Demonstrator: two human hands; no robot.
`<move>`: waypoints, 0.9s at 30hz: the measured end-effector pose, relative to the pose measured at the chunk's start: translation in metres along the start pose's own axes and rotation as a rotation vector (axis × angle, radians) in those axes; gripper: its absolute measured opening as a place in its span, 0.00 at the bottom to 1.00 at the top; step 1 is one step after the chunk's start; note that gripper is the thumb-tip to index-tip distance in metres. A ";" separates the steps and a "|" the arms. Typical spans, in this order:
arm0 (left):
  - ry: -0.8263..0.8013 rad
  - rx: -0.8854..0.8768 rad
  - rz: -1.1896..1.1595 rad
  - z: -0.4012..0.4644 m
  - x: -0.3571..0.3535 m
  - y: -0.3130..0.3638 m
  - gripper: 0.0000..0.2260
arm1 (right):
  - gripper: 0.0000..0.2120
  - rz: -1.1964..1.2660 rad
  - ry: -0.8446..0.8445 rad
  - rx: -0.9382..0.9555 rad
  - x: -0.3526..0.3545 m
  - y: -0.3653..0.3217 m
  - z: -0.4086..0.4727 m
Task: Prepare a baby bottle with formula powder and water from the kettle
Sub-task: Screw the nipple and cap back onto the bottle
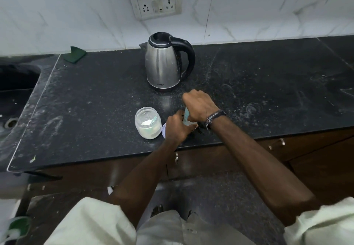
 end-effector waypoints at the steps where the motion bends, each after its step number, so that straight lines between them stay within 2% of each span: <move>1: 0.000 0.002 -0.001 0.000 0.000 0.001 0.27 | 0.16 -0.007 0.000 -0.011 -0.001 0.000 0.000; 6: -0.008 0.030 0.008 -0.001 0.000 0.002 0.24 | 0.15 0.004 0.073 -0.130 -0.002 0.001 0.002; 11: 0.020 0.009 -0.008 -0.005 0.003 0.006 0.23 | 0.12 -0.073 0.038 -0.184 -0.007 -0.007 0.002; 15: 0.017 0.039 0.021 -0.003 0.002 0.002 0.23 | 0.20 0.060 -0.139 -0.118 -0.004 0.008 0.001; 17: 0.019 0.033 0.024 -0.003 0.002 0.001 0.25 | 0.21 0.063 -0.212 -0.074 -0.003 0.010 -0.001; 21: -0.021 0.029 -0.013 0.000 0.000 -0.001 0.28 | 0.17 0.058 -0.123 -0.062 -0.008 0.013 -0.001; 27: 0.023 0.014 0.054 0.001 0.000 -0.001 0.22 | 0.21 0.117 -0.061 -0.117 -0.010 0.019 0.004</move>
Point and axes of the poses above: each hand's wrist, its own z-axis towards the middle knuckle, its own x-axis out of the back of the hand, y = z × x, the point moved 4 cm from there along z, towards the middle knuckle, and after that the axes turned 6 degrees about -z, right-handed, at the moved point
